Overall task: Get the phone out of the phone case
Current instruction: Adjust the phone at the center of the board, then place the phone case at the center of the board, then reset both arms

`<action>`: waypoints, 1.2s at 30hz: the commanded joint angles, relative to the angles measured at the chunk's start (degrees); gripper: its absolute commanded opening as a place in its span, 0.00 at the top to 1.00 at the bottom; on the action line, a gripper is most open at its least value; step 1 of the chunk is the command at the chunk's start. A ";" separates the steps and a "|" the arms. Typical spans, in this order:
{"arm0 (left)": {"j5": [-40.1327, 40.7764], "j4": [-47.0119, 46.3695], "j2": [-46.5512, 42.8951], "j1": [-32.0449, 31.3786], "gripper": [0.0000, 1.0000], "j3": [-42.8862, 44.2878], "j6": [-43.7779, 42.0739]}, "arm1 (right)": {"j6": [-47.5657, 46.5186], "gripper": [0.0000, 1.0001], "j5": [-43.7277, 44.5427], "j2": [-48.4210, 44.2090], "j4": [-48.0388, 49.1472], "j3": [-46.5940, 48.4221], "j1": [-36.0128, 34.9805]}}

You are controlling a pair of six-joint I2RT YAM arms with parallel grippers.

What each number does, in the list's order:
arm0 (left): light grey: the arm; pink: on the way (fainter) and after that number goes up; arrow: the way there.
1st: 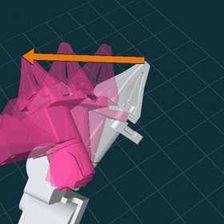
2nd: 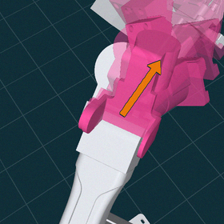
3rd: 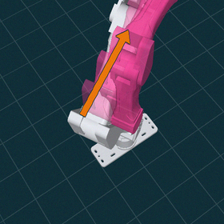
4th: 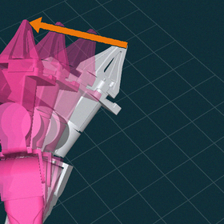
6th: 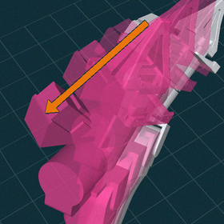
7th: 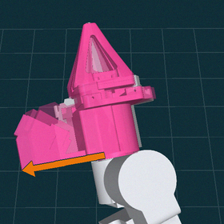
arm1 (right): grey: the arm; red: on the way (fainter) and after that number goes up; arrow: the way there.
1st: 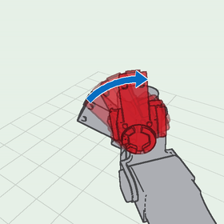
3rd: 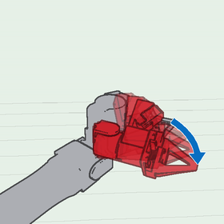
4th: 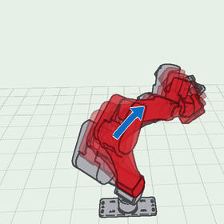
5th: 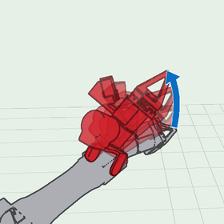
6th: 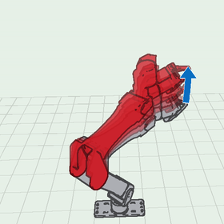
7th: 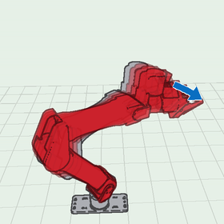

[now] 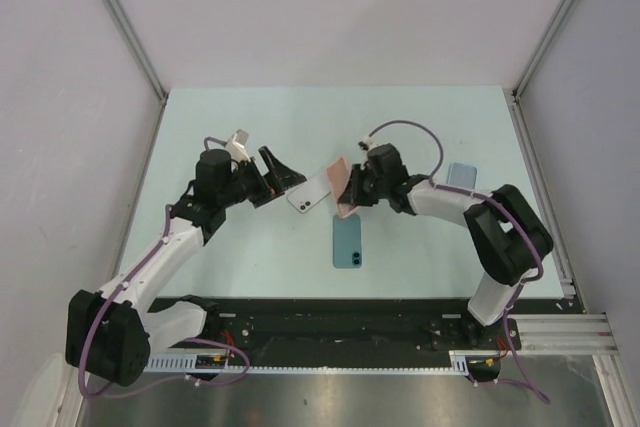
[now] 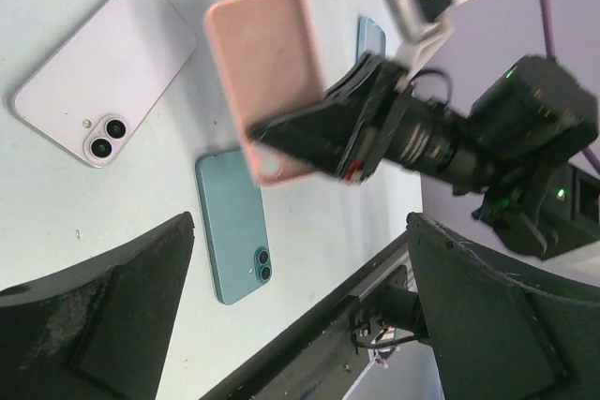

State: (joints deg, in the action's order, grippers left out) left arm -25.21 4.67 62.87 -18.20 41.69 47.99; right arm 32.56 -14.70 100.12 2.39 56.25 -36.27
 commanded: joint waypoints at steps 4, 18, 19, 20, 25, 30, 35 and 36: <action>-0.98 1.57 -1.35 1.41 0.01 0.50 -1.49 | 1.89 0.81 -2.09 -2.04 4.63 1.14 15.60; -4.76 9.65 -5.39 3.95 0.01 4.26 -9.38 | -2.84 0.00 18.55 -14.48 -16.00 4.92 26.25; -4.93 11.75 -6.00 4.39 0.00 4.62 -10.27 | -4.33 0.00 21.70 -15.99 -19.50 4.92 26.17; -5.02 12.73 -7.31 5.35 0.00 4.97 -11.15 | -5.04 0.00 23.30 -17.57 -21.27 4.92 26.25; -4.85 19.22 -10.75 8.17 0.00 7.52 -16.08 | -6.80 0.00 30.33 -26.17 -29.90 1.69 26.17; -1.16 23.27 -14.61 8.70 0.00 9.10 -18.98 | -7.24 0.00 33.06 -33.92 -32.18 -4.12 26.16; -0.45 24.07 -17.16 8.79 0.00 9.02 -19.25 | -7.24 0.00 36.14 -39.99 -35.08 -7.81 26.25; -0.28 24.07 -17.43 8.79 0.00 8.59 -19.33 | -6.98 0.00 36.41 -40.78 -35.87 -8.26 26.17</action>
State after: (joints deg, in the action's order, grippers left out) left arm -26.94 26.76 47.33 -9.96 48.97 30.94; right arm 26.17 17.10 63.18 -29.47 49.43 -10.04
